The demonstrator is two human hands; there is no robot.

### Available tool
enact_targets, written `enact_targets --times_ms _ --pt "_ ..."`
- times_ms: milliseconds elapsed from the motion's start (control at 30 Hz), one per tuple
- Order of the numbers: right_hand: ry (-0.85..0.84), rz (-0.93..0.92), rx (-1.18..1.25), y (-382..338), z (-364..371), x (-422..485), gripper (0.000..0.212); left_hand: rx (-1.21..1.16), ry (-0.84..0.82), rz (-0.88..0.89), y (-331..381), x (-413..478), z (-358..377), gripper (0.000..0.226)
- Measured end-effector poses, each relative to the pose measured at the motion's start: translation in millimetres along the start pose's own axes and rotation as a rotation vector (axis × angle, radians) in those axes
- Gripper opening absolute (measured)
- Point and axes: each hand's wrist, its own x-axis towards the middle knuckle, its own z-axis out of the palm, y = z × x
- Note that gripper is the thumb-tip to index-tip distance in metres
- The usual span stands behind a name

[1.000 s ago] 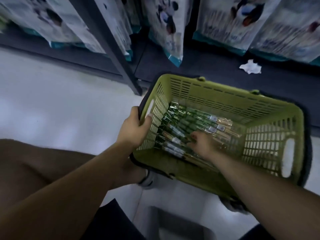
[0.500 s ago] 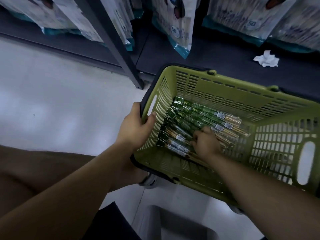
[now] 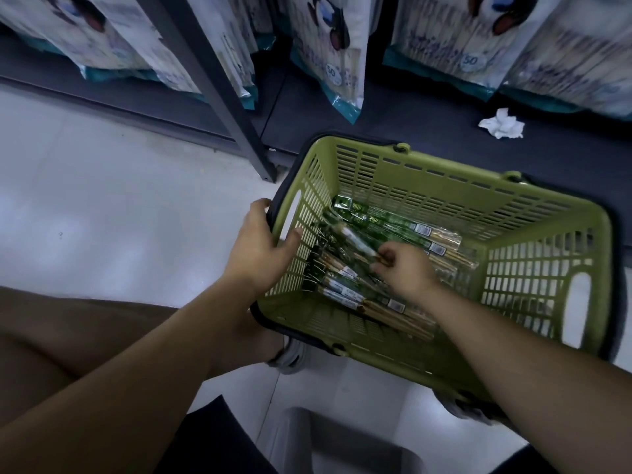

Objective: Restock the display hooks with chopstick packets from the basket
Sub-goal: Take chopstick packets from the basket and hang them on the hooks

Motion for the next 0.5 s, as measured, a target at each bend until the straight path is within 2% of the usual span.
enact_targets --times_ms 67,100,133,233,267,333,400,500 --pt "0.05 -0.015 0.183 -20 -21 -2 0.019 0.153 0.194 0.172 6 -4 -3 0.056" --pt "0.063 -0.021 0.28 -33 -31 -4 0.017 0.145 0.259 0.25 11 -6 -2 0.05" --pt "0.056 -0.039 0.359 -47 -40 -7 0.017 0.077 0.251 0.279 19 -8 -2 0.04" --pt "-0.084 -0.128 0.509 -91 -58 -22 0.013 -0.2 0.02 0.148 44 -11 0 0.012" --pt "-0.138 -0.157 0.548 -104 -61 -28 0.011 -0.304 -0.072 0.083 50 -12 1 0.013" --pt "-0.207 -0.204 0.572 -121 -59 -37 0.01 -0.506 -0.192 -0.073 60 -13 4 0.03" --pt "-0.246 -0.209 0.585 -127 -55 -40 0.01 -0.663 -0.197 -0.18 66 -15 4 0.034" --pt "-0.284 -0.104 0.618 -106 -45 -36 0.003 -0.804 -0.111 -0.224 63 -11 -6 0.017"
